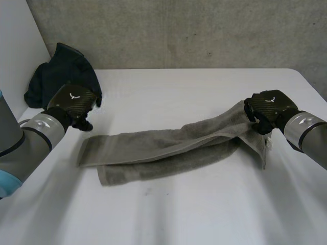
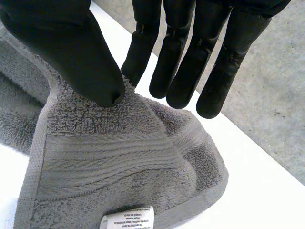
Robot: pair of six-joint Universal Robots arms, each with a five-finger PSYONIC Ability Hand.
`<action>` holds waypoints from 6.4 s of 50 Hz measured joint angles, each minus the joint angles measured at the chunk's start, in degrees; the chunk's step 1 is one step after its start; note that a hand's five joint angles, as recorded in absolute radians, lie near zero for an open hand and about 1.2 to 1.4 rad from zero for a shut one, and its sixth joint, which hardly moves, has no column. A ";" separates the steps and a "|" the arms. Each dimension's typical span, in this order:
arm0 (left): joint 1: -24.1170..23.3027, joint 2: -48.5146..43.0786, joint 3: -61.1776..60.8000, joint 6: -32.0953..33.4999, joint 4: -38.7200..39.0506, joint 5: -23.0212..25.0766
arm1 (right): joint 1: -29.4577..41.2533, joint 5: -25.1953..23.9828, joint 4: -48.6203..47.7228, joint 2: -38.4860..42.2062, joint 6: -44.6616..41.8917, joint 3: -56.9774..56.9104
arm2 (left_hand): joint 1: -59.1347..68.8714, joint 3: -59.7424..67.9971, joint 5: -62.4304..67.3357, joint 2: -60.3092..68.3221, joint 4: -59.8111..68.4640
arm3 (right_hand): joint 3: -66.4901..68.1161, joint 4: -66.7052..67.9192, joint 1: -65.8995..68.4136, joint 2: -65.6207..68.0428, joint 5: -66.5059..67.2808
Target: Fold the laundry.
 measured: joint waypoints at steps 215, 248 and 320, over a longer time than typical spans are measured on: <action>-4.43 -7.87 2.79 -9.34 8.33 -11.91 | 4.81 7.42 7.93 8.07 -14.42 -6.10 | 22.25 24.09 22.26 24.77 24.91 | 0.02 0.24 0.57 0.14 0.92; -3.02 -4.83 0.73 -10.21 7.33 -11.84 | -11.66 -0.06 -3.23 -0.78 20.09 16.16 | 22.25 24.09 22.26 24.77 24.91 | -43.04 -43.91 -34.51 -42.42 -41.23; -1.02 -4.01 1.79 9.12 -11.32 -12.60 | -2.48 11.98 13.82 1.35 -22.45 -0.87 | 22.25 24.09 22.26 24.77 24.91 | 0.00 0.19 -0.16 0.06 1.10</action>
